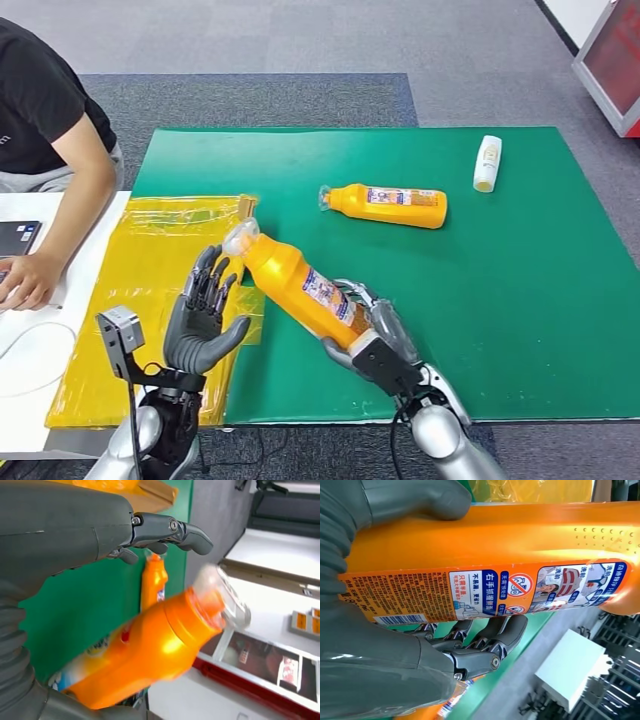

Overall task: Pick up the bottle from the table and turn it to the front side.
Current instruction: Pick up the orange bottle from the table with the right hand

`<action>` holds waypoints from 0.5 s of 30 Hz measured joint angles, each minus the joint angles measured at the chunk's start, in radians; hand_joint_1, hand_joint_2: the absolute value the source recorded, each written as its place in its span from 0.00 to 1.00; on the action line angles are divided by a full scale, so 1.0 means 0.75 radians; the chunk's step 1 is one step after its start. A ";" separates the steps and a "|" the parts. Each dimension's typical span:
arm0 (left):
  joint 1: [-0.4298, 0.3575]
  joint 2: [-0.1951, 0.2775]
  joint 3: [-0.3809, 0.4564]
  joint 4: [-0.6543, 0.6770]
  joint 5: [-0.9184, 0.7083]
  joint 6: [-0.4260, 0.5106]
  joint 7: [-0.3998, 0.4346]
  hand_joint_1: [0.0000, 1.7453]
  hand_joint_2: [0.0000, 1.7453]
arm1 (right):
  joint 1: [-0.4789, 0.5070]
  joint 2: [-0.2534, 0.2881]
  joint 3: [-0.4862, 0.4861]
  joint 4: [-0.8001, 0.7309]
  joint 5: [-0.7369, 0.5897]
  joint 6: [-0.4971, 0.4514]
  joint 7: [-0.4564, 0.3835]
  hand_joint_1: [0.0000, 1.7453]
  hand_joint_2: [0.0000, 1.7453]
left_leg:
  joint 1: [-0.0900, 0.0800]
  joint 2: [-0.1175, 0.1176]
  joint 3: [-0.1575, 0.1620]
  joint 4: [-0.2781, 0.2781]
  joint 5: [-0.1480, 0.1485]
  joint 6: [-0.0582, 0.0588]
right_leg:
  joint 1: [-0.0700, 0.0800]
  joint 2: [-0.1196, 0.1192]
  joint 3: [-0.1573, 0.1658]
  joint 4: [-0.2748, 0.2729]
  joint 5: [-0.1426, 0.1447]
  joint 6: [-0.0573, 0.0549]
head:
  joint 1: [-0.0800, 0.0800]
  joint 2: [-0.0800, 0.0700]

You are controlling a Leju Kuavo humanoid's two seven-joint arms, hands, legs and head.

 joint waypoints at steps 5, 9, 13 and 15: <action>-0.032 0.000 -0.026 0.001 0.014 -0.009 0.002 0.00 1.00 | -0.011 0.000 0.025 0.000 0.041 -0.022 -0.014 1.00 1.00 | 0.000 0.000 0.000 0.000 0.000 0.000 | 0.000 0.000 0.000 0.000 0.000 0.000 | 0.000 0.000; -0.059 -0.001 -0.037 0.006 0.030 -0.022 0.008 0.00 1.00 | -0.013 -0.001 0.038 -0.009 0.045 -0.029 -0.023 1.00 1.00 | 0.000 0.000 0.000 0.000 0.000 0.000 | 0.000 0.000 0.000 0.000 0.000 0.000 | 0.000 0.000; -0.083 -0.002 -0.051 0.013 0.062 -0.036 0.022 0.00 1.00 | -0.011 0.000 0.042 -0.023 -0.017 -0.011 -0.035 1.00 1.00 | 0.000 0.000 0.000 0.000 0.000 0.000 | 0.000 0.000 0.000 0.000 0.000 0.000 | 0.000 0.000; -0.090 -0.004 -0.061 0.018 0.084 -0.046 0.029 0.00 1.00 | -0.010 0.000 0.046 -0.032 -0.051 0.004 -0.039 1.00 1.00 | 0.000 0.000 0.000 0.000 0.000 0.000 | 0.000 0.000 -0.001 0.000 0.000 0.000 | 0.000 0.000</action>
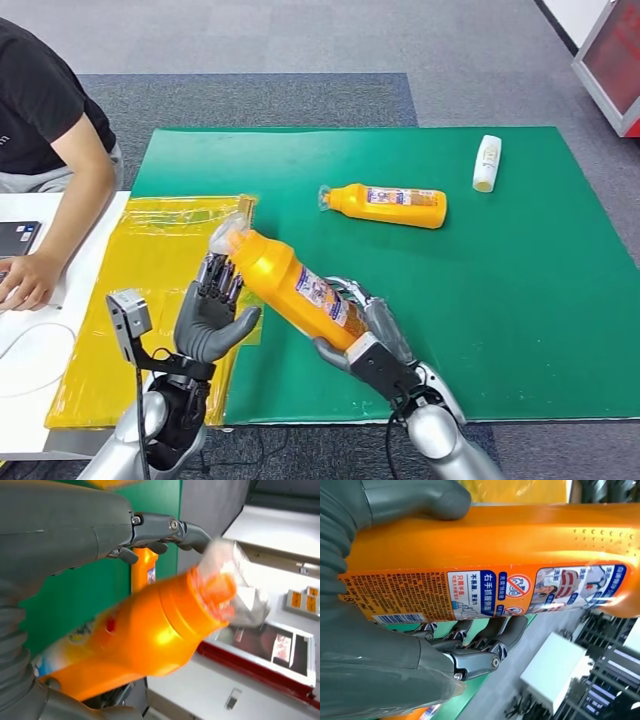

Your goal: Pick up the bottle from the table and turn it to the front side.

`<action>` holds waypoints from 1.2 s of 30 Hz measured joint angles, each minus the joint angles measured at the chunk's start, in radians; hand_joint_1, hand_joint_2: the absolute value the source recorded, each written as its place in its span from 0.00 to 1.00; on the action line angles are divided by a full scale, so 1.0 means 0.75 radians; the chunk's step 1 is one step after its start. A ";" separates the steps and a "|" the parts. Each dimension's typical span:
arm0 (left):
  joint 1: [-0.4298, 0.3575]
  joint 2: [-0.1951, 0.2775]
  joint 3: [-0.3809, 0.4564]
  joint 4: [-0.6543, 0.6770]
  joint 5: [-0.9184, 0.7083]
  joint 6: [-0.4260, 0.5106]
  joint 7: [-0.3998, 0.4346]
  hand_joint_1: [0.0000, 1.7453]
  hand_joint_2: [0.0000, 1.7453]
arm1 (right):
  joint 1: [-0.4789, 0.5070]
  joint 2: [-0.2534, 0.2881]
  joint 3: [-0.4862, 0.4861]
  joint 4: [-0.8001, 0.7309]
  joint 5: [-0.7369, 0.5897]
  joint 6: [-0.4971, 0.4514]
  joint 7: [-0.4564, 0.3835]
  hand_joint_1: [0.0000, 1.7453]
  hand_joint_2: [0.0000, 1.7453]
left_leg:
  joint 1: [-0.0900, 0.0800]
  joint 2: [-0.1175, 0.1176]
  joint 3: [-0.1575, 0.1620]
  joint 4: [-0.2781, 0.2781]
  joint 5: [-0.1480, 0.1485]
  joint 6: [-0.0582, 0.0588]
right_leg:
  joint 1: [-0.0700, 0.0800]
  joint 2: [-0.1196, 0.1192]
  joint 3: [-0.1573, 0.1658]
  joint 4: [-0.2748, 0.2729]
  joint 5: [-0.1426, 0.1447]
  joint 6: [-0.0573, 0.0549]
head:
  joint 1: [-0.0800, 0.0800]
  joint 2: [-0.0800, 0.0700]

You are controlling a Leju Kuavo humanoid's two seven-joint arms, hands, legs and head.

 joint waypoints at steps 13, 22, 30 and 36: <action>-0.045 -0.010 -0.028 0.041 0.120 -0.019 0.024 0.00 1.00 | 0.000 0.000 0.018 -0.025 -0.032 0.001 -0.011 1.00 1.00 | 0.000 0.000 0.000 0.000 0.000 0.000 | 0.000 0.000 0.000 0.000 0.000 0.000 | 0.000 0.000; -0.080 -0.018 -0.029 0.053 0.123 -0.031 0.024 0.00 1.00 | -0.018 0.000 0.037 -0.024 0.052 -0.025 -0.023 1.00 1.00 | 0.000 0.000 0.000 0.000 0.000 0.000 | 0.000 0.000 0.000 0.000 0.000 0.000 | 0.000 0.000; -0.116 -0.030 -0.030 0.071 0.125 -0.066 0.040 0.00 1.00 | -0.038 -0.001 0.058 -0.023 0.092 -0.027 -0.036 1.00 1.00 | 0.000 0.000 0.000 0.000 0.000 0.000 | 0.000 0.000 0.000 0.000 0.000 0.000 | 0.000 0.000; -0.134 -0.039 -0.029 0.088 0.152 -0.090 0.068 0.00 1.00 | -0.049 -0.001 0.062 -0.022 0.096 -0.027 -0.038 1.00 1.00 | 0.000 0.000 0.000 0.000 0.000 0.000 | 0.000 0.000 0.000 0.000 0.000 0.000 | 0.000 0.000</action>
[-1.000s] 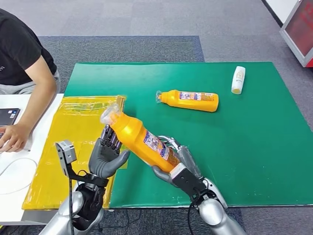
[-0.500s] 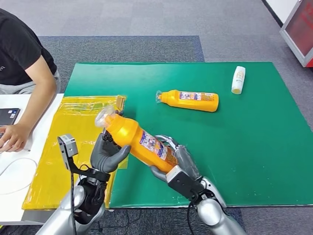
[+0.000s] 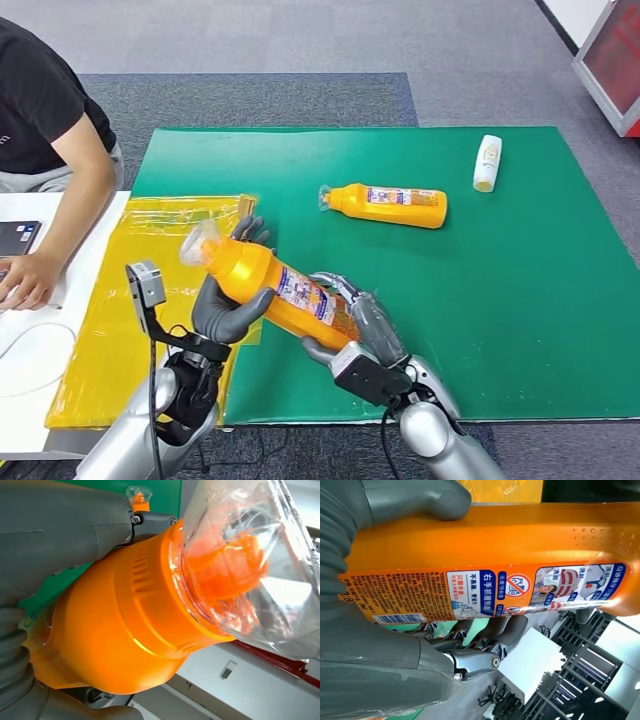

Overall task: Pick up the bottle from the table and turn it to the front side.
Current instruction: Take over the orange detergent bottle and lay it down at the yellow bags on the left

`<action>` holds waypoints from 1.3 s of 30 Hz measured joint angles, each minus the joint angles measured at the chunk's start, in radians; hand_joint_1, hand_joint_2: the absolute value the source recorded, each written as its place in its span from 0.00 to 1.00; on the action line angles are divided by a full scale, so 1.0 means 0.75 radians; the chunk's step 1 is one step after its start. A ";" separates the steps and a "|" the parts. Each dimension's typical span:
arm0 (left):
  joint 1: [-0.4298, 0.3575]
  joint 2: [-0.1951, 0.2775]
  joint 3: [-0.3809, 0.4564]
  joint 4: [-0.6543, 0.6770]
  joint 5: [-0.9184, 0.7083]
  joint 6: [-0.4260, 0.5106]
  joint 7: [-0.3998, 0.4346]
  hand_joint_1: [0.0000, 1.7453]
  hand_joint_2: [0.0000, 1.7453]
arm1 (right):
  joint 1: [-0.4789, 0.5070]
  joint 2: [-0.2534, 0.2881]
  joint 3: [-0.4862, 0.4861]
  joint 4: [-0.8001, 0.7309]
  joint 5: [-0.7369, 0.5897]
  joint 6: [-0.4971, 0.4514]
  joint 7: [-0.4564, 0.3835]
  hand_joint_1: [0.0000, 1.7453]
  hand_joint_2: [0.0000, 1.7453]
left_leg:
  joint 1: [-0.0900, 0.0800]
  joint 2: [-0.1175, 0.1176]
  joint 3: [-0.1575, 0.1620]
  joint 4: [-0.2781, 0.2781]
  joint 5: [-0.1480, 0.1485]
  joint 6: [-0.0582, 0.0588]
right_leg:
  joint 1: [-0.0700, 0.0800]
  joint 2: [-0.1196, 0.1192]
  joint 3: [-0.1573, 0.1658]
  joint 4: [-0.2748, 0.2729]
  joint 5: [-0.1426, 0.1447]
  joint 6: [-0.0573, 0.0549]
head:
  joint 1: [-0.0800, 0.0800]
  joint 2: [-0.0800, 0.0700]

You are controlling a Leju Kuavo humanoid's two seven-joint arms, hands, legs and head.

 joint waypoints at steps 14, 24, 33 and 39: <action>-0.016 -0.013 0.000 0.028 0.014 -0.015 0.015 1.00 1.00 | -0.007 0.000 0.001 0.000 -0.008 -0.001 -0.012 1.00 1.00 | 0.000 0.000 0.000 0.000 0.000 0.000 | 0.000 0.000 0.000 0.000 0.000 0.000 | 0.000 0.000; -0.023 -0.019 0.007 0.037 0.001 0.047 0.021 1.00 1.00 | -0.021 0.006 0.002 -0.001 -0.091 0.001 -0.020 0.00 1.00 | 0.000 0.000 0.000 0.000 0.000 0.000 | 0.000 0.000 -0.001 0.000 0.000 0.000 | 0.000 0.000; -0.023 -0.016 0.009 0.042 -0.100 0.142 -0.011 1.00 1.00 | -0.021 0.019 -0.001 0.000 -0.163 -0.017 -0.012 0.00 1.00 | 0.000 0.000 0.000 0.000 0.000 0.000 | 0.000 0.000 -0.001 0.000 0.000 0.000 | 0.000 0.000; -0.035 0.023 0.008 0.043 -0.459 0.312 -0.076 1.00 1.00 | -0.004 0.019 -0.006 0.000 -0.185 -0.021 -0.010 0.00 1.00 | 0.000 0.000 0.000 0.000 0.000 0.000 | 0.000 0.000 -0.001 0.000 0.000 -0.001 | 0.000 0.000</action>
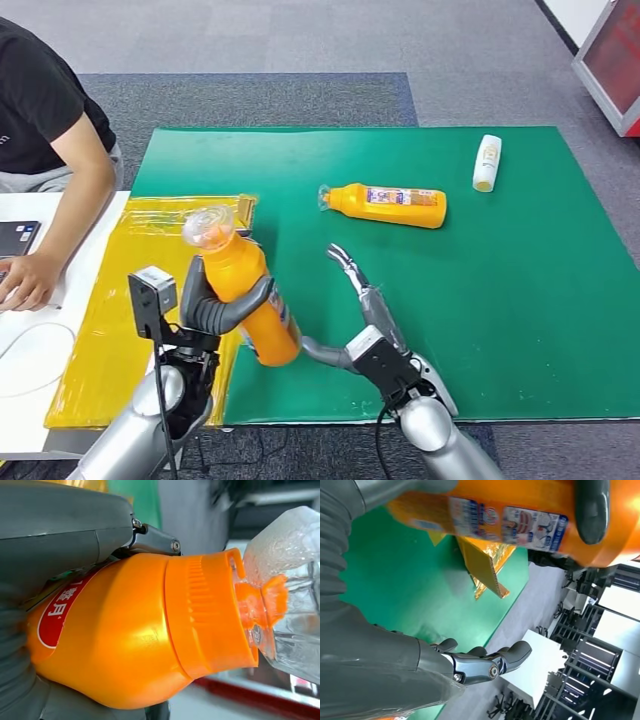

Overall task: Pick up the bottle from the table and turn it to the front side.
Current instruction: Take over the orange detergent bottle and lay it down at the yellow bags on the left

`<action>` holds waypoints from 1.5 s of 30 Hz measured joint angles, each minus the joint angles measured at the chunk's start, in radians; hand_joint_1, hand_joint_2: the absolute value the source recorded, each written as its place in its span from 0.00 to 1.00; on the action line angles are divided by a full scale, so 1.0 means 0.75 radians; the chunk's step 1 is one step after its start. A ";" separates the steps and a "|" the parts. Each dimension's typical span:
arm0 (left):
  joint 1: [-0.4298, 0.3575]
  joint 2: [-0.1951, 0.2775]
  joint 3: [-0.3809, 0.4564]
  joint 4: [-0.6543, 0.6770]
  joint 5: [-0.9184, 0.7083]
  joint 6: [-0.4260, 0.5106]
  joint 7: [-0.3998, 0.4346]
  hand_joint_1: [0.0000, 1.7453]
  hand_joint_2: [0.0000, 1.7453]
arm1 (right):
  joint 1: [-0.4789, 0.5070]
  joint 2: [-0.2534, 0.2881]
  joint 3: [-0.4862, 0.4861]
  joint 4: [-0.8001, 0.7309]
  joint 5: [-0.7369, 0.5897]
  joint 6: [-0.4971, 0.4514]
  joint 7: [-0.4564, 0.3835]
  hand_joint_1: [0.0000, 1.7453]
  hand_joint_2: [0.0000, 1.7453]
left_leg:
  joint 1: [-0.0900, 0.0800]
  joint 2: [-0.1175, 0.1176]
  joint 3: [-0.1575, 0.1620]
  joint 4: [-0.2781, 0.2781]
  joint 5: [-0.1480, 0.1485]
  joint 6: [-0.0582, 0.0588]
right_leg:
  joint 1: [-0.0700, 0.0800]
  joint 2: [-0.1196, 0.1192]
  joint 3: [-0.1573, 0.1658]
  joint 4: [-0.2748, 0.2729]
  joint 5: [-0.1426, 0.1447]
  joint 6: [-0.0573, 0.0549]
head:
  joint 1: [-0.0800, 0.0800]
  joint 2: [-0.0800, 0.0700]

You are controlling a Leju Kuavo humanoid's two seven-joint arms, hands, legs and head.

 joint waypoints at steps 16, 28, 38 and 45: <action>-0.048 0.182 0.032 0.001 -1.215 0.047 0.243 1.00 1.00 | 0.056 0.024 -0.075 -0.003 0.052 0.064 0.018 0.00 1.00 | 0.000 0.000 0.000 0.000 0.000 0.000 | 0.000 0.000 0.000 0.000 0.000 0.000 | 0.000 0.000; -0.046 0.233 -0.003 0.056 -1.378 -0.214 0.356 1.00 1.00 | 0.103 0.055 -0.149 -0.013 0.090 0.105 0.043 0.00 1.00 | 0.000 0.000 -0.001 0.000 0.000 0.000 | 0.000 0.000 -0.001 0.000 0.000 0.000 | 0.000 0.000; -0.045 0.252 -0.029 0.156 -1.499 -0.221 0.417 1.00 1.00 | 0.140 0.072 -0.195 -0.036 0.108 0.128 0.067 0.00 1.00 | 0.000 0.000 -0.001 0.000 0.000 0.000 | 0.000 0.000 -0.001 0.000 0.000 0.000 | 0.000 0.000; -0.048 0.250 -0.030 0.198 -1.513 -0.221 0.426 1.00 1.00 | 0.155 0.078 -0.206 -0.050 0.112 0.132 0.078 0.00 1.00 | 0.000 0.000 -0.001 0.000 0.000 0.000 | 0.000 0.000 -0.001 0.000 0.000 0.000 | 0.000 0.000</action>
